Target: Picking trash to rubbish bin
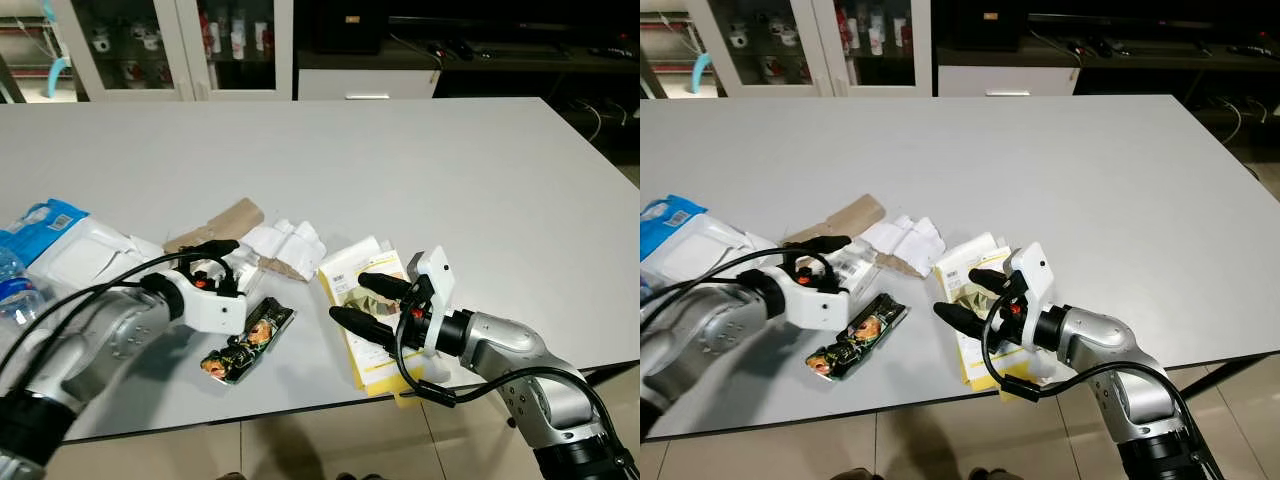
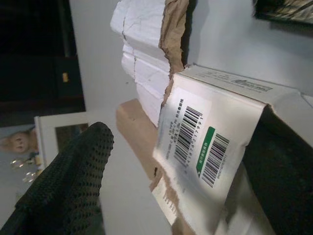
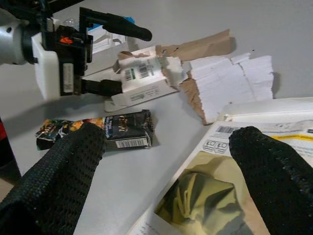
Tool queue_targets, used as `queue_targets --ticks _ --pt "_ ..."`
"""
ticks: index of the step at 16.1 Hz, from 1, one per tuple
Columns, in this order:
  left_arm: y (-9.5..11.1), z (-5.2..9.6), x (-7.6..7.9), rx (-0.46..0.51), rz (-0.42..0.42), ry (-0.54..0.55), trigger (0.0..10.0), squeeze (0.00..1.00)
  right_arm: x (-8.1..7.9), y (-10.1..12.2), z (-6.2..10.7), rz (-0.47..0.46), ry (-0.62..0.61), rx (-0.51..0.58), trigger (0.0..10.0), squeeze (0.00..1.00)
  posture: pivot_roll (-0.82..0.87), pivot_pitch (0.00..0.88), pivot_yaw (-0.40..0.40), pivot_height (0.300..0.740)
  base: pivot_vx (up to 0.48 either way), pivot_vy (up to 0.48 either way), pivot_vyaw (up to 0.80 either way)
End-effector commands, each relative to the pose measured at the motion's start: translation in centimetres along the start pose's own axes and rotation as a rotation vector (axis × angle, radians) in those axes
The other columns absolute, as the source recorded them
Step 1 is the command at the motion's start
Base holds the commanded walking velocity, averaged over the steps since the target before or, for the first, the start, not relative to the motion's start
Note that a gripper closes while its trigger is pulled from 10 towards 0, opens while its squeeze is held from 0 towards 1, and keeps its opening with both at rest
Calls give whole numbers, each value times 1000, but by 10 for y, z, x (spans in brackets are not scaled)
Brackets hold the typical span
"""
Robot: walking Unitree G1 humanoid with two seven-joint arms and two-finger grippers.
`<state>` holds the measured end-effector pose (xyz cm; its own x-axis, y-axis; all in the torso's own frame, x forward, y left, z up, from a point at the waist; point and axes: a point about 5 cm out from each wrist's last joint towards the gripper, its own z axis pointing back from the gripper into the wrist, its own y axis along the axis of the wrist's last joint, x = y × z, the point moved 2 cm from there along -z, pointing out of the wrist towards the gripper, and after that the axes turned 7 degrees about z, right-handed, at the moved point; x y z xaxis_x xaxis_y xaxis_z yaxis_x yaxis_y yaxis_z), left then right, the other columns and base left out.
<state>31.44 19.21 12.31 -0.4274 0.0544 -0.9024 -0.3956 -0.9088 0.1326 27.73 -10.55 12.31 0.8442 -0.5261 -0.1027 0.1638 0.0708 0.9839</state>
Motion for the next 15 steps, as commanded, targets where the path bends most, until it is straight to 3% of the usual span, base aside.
queue_targets --ticks 1,4,8,9,10,15 --pt "-8 -4 26 -62 -13 -88 10000 0 -2 1 1 -3 6 0 10000 0 4 94 -63 740 0 0 0" --pt "-12 -10 33 -118 -69 -50 10000 0 -2 1 2 -5 9 1 10000 0 5 96 -64 740 0 0 0" --pt "-11 -14 47 -125 -52 -73 10000 0 -3 1 2 -8 10 2 10000 0 3 96 -62 740 0 0 0" --pt "-11 -15 51 -128 -45 -75 4353 0 -3 1 2 -10 10 0 10000 0 2 96 -63 740 0 0 0" --pt "-11 -15 51 -131 -40 -74 275 0 -3 1 2 -11 10 1 10000 0 2 96 -63 740 0 0 0" --pt "-11 -17 53 -129 -24 -77 0 0 -3 1 3 -16 14 0 10000 0 3 98 -63 740 0 0 0"
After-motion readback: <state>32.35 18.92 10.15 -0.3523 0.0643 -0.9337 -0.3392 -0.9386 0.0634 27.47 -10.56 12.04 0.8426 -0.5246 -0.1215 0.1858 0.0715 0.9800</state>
